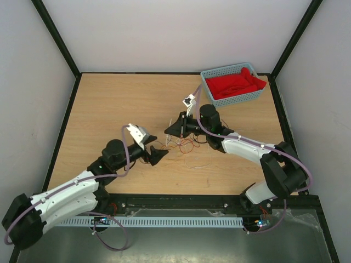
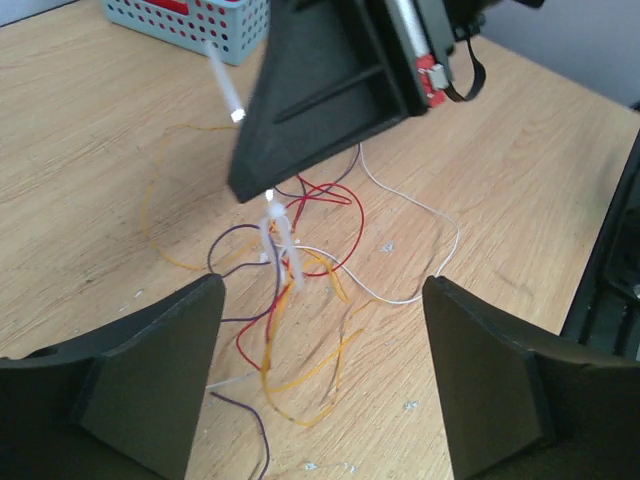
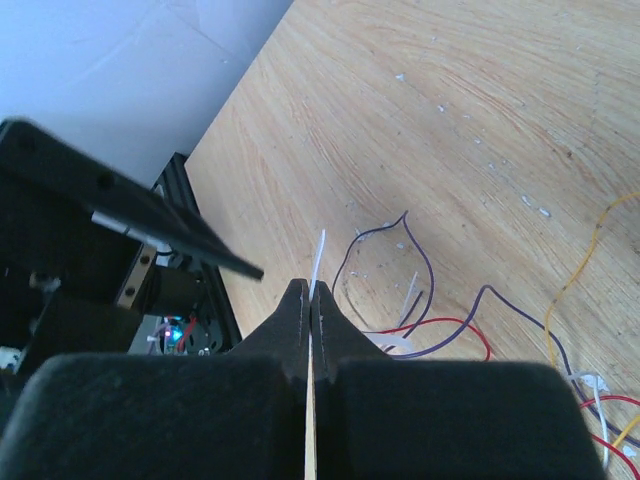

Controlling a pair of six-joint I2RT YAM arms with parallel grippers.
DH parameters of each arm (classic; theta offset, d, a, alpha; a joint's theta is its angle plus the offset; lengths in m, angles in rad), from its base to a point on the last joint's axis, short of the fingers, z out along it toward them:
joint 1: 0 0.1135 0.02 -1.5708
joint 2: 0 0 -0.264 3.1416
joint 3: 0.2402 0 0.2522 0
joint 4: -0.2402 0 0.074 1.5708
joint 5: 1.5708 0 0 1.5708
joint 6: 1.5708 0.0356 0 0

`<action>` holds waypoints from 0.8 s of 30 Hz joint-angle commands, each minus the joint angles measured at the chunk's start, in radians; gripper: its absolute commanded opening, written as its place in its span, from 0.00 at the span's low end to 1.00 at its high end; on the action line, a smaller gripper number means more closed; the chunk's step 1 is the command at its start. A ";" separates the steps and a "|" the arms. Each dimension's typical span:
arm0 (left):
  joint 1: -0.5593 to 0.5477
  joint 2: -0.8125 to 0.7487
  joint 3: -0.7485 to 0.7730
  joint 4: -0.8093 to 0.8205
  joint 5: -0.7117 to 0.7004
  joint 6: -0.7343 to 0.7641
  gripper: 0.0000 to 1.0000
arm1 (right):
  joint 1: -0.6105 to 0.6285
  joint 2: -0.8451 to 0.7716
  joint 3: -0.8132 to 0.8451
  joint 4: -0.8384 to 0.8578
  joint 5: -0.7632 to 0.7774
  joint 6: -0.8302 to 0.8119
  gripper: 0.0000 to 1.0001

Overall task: Zip-tie the wires
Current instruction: Tie the cable at the center of the board.

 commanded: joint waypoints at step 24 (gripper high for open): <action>-0.171 0.315 0.213 0.039 -0.361 0.069 0.41 | 0.009 -0.044 -0.001 -0.007 0.117 0.026 0.00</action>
